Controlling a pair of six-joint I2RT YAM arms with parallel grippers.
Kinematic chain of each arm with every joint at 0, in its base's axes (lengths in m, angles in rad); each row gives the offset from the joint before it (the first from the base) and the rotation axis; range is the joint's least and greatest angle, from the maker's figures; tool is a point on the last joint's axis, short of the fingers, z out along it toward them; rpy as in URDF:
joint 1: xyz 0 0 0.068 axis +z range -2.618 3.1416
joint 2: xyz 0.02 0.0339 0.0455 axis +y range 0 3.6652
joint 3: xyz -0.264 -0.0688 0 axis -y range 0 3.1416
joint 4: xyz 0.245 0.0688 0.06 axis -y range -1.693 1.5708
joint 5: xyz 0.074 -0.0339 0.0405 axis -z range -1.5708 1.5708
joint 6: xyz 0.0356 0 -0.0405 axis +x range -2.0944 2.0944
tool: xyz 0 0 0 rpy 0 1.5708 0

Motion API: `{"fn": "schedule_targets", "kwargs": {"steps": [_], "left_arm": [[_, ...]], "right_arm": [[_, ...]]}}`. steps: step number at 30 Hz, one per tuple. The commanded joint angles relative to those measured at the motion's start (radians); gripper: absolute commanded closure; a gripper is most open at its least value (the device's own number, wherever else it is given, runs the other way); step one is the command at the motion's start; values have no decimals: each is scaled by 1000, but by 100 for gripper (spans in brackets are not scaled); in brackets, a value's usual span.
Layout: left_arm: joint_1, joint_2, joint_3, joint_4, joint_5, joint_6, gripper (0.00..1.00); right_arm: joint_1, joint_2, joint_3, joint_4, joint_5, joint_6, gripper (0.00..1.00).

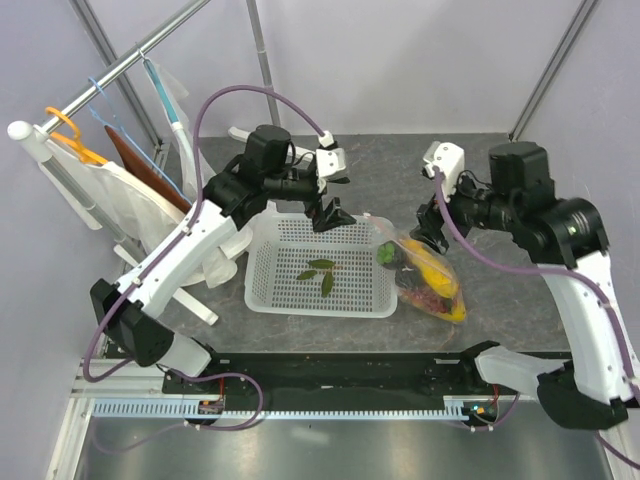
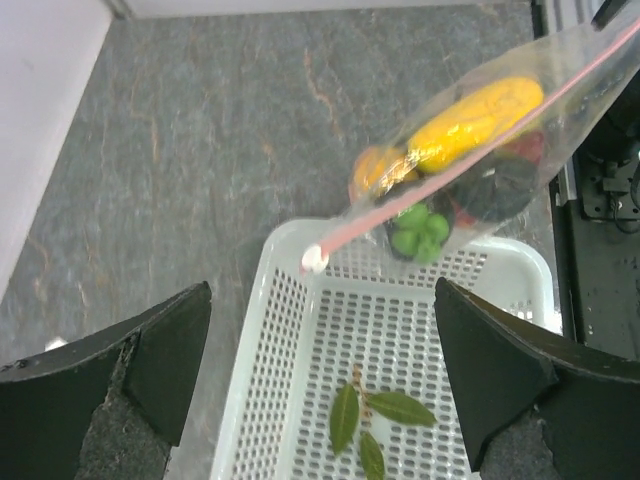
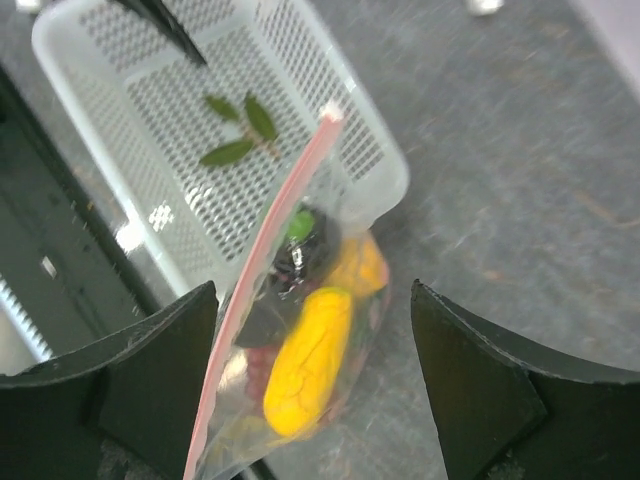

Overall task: Place the food in the zip-top bag and seal the zipper
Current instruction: Adjust the zipper food storage bag at the center of the board.

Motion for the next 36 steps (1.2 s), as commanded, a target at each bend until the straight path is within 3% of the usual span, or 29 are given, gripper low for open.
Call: {"fn": "schedule_targets", "kwargs": {"steps": [1, 7, 18, 21, 24, 25, 29, 33, 36], "left_arm": [[19, -117, -91, 21, -35, -101, 1], [24, -174, -184, 64, -68, -102, 0], [32, -191, -206, 73, -58, -124, 0], [32, -197, -210, 73, -52, -122, 0], [32, -201, -209, 75, -54, -121, 0], [32, -203, -210, 72, -55, -118, 0], [32, -207, -212, 66, -52, -113, 0], [32, -207, -217, 63, -48, -113, 0], [32, -206, -217, 64, -42, -118, 0]], "right_arm": [[40, 46, 54, -146, -79, -88, 16], [139, 123, 82, -176, -15, -95, 17], [323, 244, 85, -218, 312, -95, 24], [343, 254, 67, -221, 360, -87, 33], [347, 247, 22, -219, 387, -82, 48], [347, 243, -11, -212, 421, -78, 58], [347, 198, -80, -190, 459, -58, 67], [346, 166, -114, -155, 513, -35, 100], [344, 155, -105, -146, 536, -29, 100]]}}
